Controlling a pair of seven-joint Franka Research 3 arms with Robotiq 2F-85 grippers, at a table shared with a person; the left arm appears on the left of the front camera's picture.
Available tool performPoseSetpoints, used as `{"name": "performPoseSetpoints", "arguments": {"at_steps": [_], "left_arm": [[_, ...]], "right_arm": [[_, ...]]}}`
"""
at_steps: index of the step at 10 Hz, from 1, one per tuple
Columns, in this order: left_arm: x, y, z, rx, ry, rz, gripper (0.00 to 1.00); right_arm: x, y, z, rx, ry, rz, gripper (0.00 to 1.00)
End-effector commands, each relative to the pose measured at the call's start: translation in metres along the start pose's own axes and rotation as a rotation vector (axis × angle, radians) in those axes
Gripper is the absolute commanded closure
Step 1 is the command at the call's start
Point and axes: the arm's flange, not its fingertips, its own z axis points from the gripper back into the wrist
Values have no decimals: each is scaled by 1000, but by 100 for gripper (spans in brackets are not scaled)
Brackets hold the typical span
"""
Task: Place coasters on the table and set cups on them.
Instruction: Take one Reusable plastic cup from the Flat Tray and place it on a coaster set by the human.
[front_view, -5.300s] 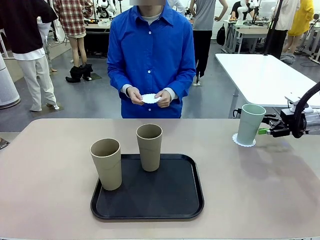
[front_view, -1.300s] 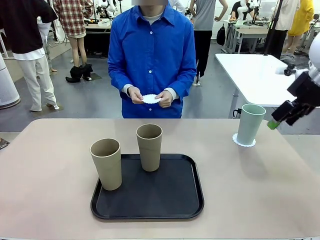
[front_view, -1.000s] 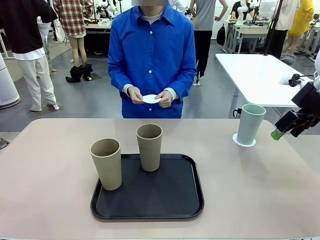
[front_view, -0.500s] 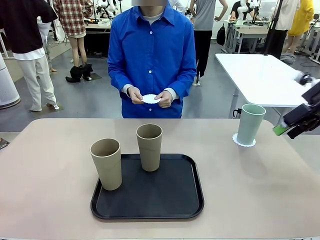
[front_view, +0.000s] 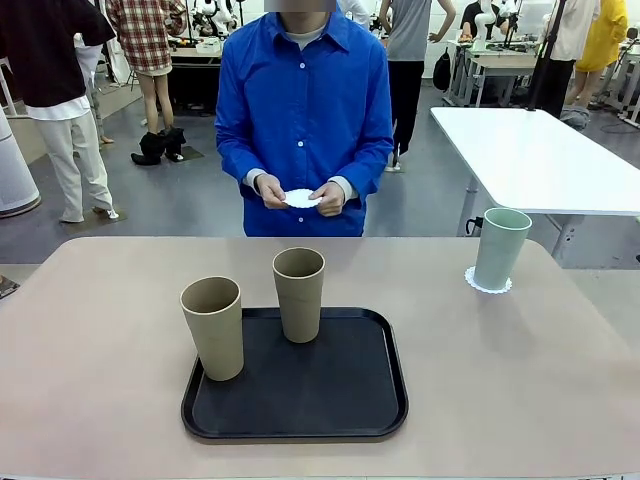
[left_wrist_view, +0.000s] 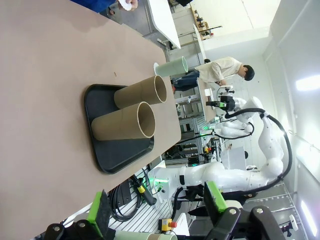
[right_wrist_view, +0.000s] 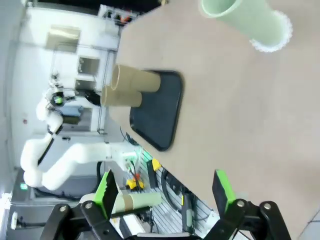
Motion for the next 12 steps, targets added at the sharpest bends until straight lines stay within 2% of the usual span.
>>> {"name": "performPoseSetpoints", "arguments": {"at_steps": [1,3,6,11,12], "left_arm": [[0,-1,2,-21,-8,-11,0],[0,-1,2,-21,-8,-11,0],[0,-1,2,-21,-8,-11,0],[0,-1,2,-21,-8,-11,0],[0,-1,2,-21,-8,-11,0]], "right_arm": [[10,-31,3,48,-59,-67,0],[-5,-58,14,133,-96,-93,0],[-20,-81,37,239,-124,-53,0],[-23,-98,57,286,-169,-50,0],[-28,-91,50,248,-145,-79,0]]}}
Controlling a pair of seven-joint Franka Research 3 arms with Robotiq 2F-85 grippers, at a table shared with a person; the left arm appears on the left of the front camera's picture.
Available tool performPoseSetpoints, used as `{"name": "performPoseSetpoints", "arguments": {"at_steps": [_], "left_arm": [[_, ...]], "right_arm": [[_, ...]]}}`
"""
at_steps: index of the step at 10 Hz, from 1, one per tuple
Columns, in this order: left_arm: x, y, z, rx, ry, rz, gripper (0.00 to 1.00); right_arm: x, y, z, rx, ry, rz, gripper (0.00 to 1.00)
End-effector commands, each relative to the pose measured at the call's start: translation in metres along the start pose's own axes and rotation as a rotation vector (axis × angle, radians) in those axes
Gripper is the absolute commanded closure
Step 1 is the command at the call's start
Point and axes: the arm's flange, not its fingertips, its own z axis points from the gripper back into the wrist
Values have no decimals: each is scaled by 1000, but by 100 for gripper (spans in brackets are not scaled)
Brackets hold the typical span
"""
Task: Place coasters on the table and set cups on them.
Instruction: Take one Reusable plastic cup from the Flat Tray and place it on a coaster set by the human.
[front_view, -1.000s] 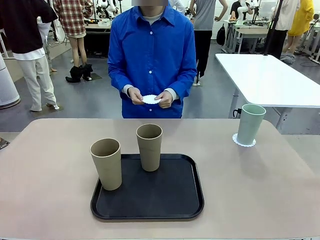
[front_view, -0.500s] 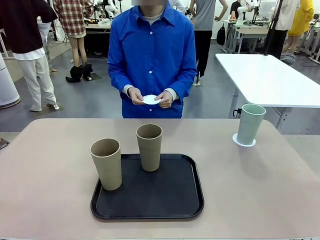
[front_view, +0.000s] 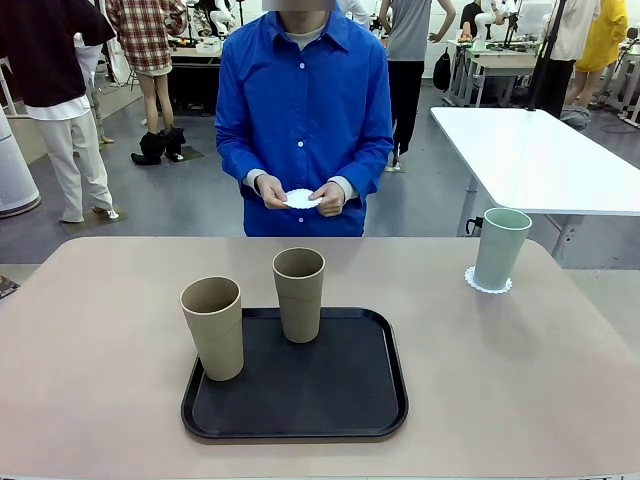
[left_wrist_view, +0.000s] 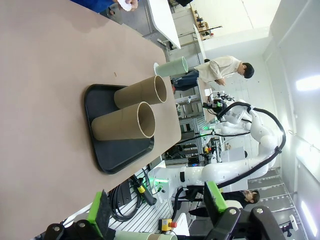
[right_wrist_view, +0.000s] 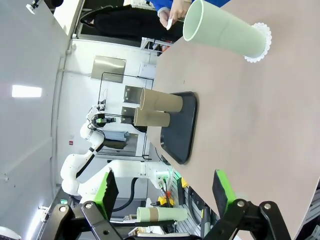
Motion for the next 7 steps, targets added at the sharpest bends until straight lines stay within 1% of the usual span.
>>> {"name": "performPoseSetpoints", "arguments": {"at_steps": [1,7], "left_arm": [[0,-1,1,-21,-8,-11,0],[0,-1,1,-21,-8,-11,0]], "right_arm": [[-1,3,-3,-6,3,-1,0],[-1,3,-3,-6,3,-1,0]]}}
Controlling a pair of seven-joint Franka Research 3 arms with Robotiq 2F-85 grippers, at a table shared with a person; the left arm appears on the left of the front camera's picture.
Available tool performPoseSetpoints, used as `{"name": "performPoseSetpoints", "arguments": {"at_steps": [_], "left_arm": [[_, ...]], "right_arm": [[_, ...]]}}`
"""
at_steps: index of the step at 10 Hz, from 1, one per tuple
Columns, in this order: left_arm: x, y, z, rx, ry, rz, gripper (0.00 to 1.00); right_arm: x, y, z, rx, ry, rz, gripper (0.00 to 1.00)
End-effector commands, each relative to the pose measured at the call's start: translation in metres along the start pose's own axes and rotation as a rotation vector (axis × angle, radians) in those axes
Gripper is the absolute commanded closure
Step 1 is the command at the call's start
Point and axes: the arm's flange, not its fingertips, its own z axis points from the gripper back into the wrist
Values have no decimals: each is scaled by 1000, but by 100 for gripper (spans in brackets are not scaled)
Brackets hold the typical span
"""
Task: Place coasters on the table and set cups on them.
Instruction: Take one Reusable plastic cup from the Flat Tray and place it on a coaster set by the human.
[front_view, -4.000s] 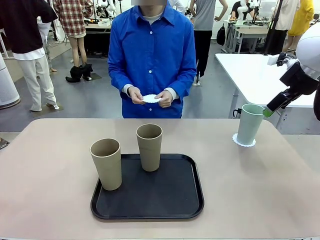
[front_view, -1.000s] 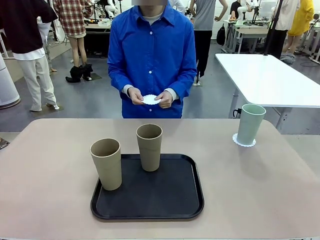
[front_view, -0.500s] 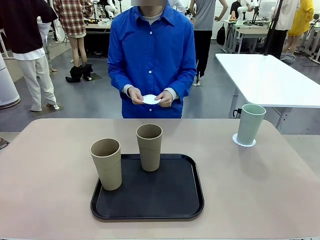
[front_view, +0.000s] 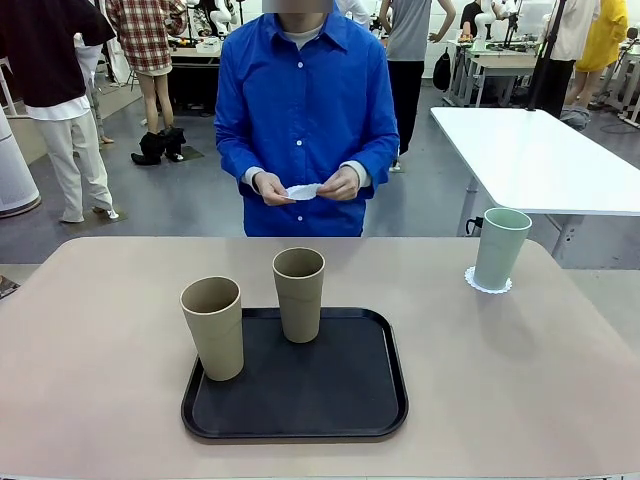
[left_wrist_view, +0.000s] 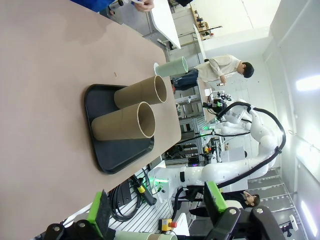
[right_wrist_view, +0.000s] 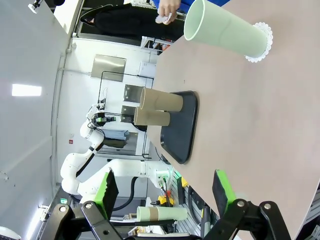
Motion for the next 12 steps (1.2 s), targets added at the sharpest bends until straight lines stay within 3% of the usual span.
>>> {"name": "performPoseSetpoints", "arguments": {"at_steps": [1,12], "left_arm": [[0,-1,1,-21,-8,-11,0],[0,-1,1,-21,-8,-11,0]], "right_arm": [[-2,2,-1,-6,-3,-3,0],[-2,2,-1,-6,-3,-3,0]]}}
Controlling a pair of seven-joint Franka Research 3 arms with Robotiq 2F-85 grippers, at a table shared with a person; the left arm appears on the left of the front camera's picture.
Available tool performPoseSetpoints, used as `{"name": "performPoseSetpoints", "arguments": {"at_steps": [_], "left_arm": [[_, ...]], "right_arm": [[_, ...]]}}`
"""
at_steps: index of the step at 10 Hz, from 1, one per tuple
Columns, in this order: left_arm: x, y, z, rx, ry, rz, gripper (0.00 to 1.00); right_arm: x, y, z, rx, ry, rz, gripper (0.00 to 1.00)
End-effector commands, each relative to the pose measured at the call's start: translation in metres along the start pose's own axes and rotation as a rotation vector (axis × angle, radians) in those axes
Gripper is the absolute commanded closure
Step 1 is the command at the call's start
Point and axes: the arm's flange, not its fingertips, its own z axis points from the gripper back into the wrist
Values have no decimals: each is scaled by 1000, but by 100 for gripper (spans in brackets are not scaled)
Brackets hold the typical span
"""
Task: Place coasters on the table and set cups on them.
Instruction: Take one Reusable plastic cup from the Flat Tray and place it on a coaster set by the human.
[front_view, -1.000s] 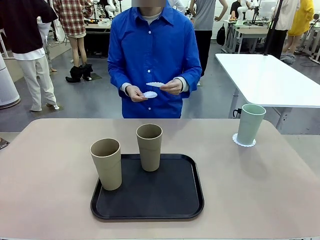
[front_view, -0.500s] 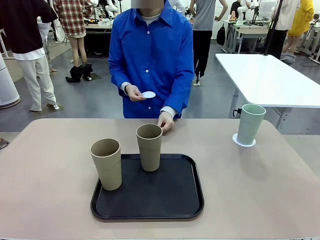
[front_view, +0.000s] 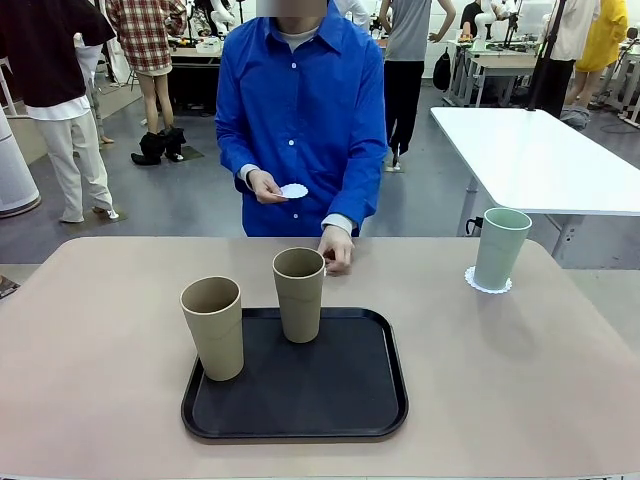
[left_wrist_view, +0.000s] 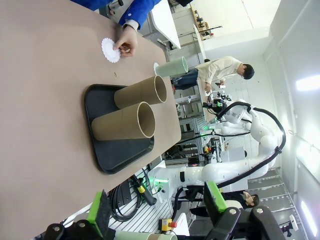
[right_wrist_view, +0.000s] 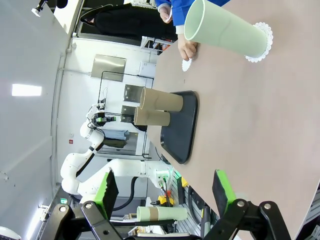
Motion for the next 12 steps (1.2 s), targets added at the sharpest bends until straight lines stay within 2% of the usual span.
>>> {"name": "performPoseSetpoints", "arguments": {"at_steps": [1,12], "left_arm": [[0,-1,1,-21,-8,-11,0],[0,-1,1,-21,-8,-11,0]], "right_arm": [[-2,2,-1,-6,-3,-3,0],[-2,2,-1,-6,-3,-3,0]]}}
